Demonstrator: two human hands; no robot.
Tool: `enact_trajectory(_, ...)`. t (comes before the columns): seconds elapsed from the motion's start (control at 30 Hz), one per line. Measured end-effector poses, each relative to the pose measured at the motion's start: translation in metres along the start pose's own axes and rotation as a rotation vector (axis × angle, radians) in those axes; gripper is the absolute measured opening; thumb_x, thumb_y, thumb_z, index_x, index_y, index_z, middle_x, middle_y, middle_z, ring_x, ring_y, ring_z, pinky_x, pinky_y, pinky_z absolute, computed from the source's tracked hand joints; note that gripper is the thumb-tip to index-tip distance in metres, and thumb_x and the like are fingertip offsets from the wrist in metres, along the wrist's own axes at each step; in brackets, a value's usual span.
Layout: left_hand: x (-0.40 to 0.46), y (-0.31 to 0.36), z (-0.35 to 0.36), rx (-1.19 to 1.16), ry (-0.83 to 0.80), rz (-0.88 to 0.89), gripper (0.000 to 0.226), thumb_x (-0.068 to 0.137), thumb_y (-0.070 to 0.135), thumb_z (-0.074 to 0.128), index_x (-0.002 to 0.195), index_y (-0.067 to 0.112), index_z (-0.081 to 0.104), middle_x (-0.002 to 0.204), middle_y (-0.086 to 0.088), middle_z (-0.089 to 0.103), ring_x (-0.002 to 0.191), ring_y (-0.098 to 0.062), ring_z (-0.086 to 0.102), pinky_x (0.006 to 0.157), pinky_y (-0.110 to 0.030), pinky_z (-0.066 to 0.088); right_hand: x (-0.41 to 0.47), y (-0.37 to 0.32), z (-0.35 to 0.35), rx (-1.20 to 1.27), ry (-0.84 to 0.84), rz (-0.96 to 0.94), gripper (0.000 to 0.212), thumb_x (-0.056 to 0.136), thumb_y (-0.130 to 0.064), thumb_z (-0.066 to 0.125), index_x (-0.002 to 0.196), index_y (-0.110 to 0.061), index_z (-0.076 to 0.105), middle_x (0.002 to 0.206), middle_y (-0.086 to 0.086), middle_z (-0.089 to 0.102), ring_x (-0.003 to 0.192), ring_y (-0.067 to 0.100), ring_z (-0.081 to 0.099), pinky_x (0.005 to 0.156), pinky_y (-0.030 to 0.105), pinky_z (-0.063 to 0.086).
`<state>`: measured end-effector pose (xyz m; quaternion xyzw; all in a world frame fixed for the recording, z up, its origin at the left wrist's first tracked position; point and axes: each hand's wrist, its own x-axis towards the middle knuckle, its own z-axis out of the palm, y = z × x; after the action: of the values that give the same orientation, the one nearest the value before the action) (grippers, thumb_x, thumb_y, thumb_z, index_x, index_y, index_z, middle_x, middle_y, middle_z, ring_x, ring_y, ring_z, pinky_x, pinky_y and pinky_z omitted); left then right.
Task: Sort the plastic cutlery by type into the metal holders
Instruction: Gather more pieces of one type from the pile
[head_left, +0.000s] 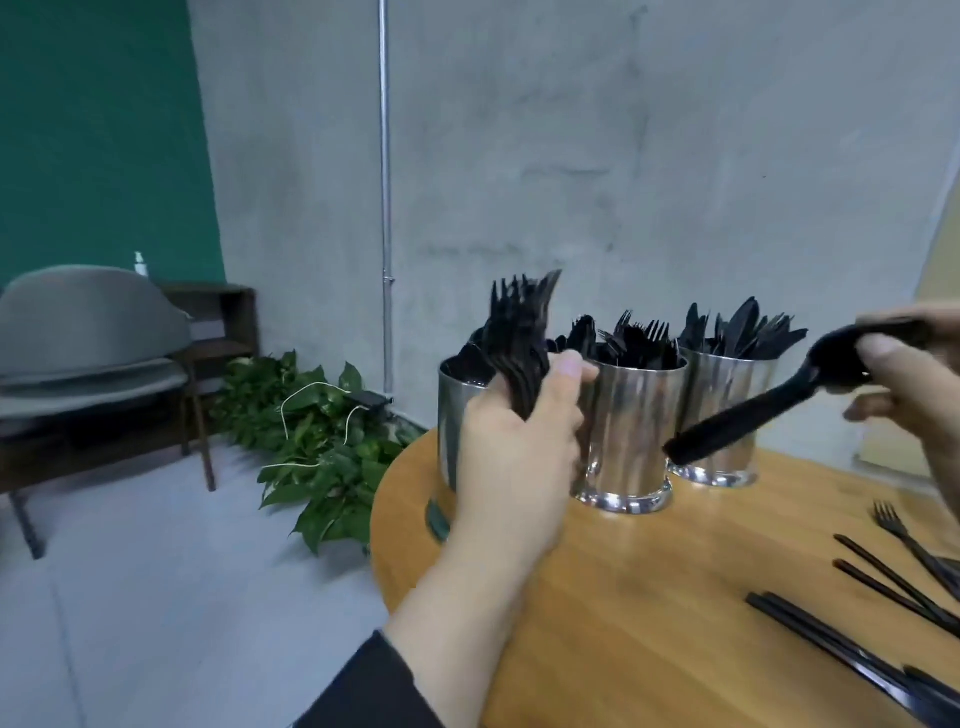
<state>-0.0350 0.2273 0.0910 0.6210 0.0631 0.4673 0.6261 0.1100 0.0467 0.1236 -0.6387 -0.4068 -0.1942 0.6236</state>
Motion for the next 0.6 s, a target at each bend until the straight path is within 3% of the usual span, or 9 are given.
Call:
enact_trajectory(0.07, 0.012, 0.004, -0.022, -0.11, 0.081, -0.035, 0.023, 0.102, 0.03, 0.06, 0.086, 0.016, 0.07, 0.053, 0.007, 0.037, 0.044, -0.012, 0.028, 0.042, -0.023, 0.023, 0.007, -0.04, 0.019, 0.056, -0.018, -0.048, 0.025, 0.083, -0.055, 0.071, 0.101, -0.037, 0.07, 0.094, -0.004, 0.075, 0.09, 0.03, 0.072, 0.078, 0.047, 0.059)
enact_trajectory(0.13, 0.022, 0.001, -0.044, -0.165, 0.102, -0.077, 0.023, 0.102, 0.03, 0.061, 0.087, 0.014, 0.068, 0.053, 0.006, 0.034, 0.043, -0.011, 0.026, 0.042, -0.022, 0.019, 0.03, -0.057, 0.044, -0.016, 0.014, -0.115, 0.007, 0.091, -0.034, 0.067, 0.096, -0.033, 0.071, 0.093, -0.003, 0.076, 0.085, 0.024, 0.074, 0.079, 0.048, 0.059)
enact_trajectory(0.3, 0.03, -0.012, -0.082, -0.154, 0.077, -0.178, 0.025, 0.1, 0.03, 0.063, 0.088, 0.008, 0.067, 0.057, -0.001, 0.041, 0.042, -0.014, 0.032, 0.042, -0.023, 0.021, 0.071, -0.078, 0.105, -0.126, -0.064, -0.209, 0.009, 0.095, -0.017, 0.066, 0.095, -0.025, 0.068, 0.083, -0.007, 0.073, 0.074, 0.011, 0.072, 0.076, 0.037, 0.06)
enact_trajectory(0.5, 0.032, -0.016, -0.1, -0.195, -0.024, -0.257, 0.024, 0.098, 0.03, 0.065, 0.09, 0.007, 0.068, 0.059, 0.0, 0.043, 0.043, -0.012, 0.034, 0.039, -0.021, 0.023, 0.078, -0.06, 0.157, -0.41, -0.193, -0.275, 0.016, 0.094, -0.019, 0.066, 0.104, -0.031, 0.071, 0.084, -0.02, 0.064, 0.082, 0.013, 0.064, 0.077, 0.031, 0.05)
enact_trajectory(0.6, 0.031, -0.014, -0.102, -0.234, -0.056, -0.294, 0.024, 0.098, 0.028, 0.065, 0.093, 0.004, 0.067, 0.059, 0.0, 0.044, 0.043, -0.01, 0.034, 0.038, -0.02, 0.023, 0.07, -0.049, 0.169, -0.609, -0.257, -0.304, 0.022, 0.098, -0.021, 0.063, 0.117, -0.022, 0.073, 0.09, -0.011, 0.063, 0.09, 0.017, 0.058, 0.077, 0.025, 0.039)
